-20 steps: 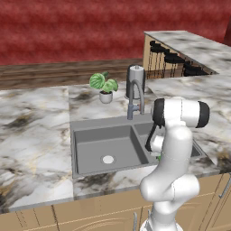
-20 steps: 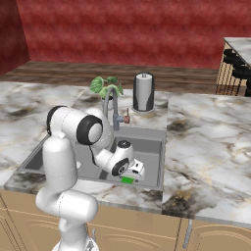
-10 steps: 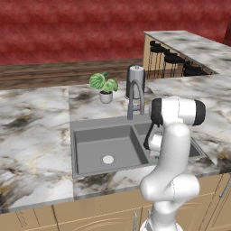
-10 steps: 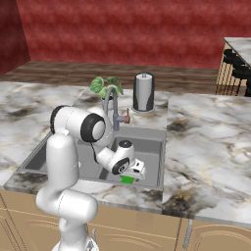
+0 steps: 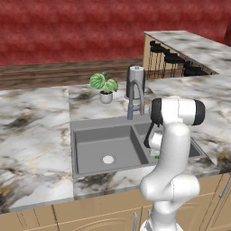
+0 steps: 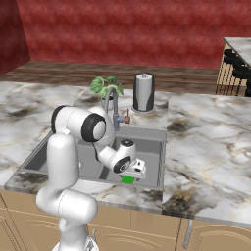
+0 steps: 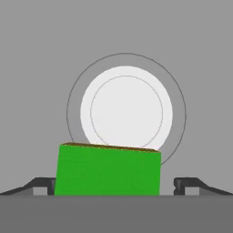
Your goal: Pick up the sponge and bar soap from the sink, and place them back in the cabinet, and close the cabinet door.
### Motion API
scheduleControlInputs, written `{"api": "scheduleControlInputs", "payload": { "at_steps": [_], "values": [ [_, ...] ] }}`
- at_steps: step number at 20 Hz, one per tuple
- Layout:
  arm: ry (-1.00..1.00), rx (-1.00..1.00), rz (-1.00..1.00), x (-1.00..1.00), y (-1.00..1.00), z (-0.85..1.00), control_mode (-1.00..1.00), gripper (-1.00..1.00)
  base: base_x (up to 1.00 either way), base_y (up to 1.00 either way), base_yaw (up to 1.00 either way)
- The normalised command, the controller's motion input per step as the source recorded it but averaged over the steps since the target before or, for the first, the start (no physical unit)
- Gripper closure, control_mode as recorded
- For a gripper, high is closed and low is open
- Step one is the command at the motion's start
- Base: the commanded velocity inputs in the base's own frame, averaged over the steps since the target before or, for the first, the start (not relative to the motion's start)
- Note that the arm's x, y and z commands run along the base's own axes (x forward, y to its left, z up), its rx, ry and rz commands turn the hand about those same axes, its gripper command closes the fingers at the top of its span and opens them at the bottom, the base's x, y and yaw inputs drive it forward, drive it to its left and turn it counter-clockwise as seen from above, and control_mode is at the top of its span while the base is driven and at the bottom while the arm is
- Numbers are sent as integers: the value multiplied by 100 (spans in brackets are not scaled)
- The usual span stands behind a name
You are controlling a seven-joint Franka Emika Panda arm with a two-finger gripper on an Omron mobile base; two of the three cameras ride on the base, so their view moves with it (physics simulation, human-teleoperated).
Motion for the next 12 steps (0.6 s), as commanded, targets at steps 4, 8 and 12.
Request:
{"api": "scheduleControlInputs", "payload": {
  "at_steps": [4,8,12],
  "values": [
    [0,0,0,0,0,-27,-100,-100,0,0,0],
    [0,0,0,0,0,-31,-100,100,0,0,0],
    [0,0,0,0,0,-18,-100,100,0,0,0]
  ]
}}
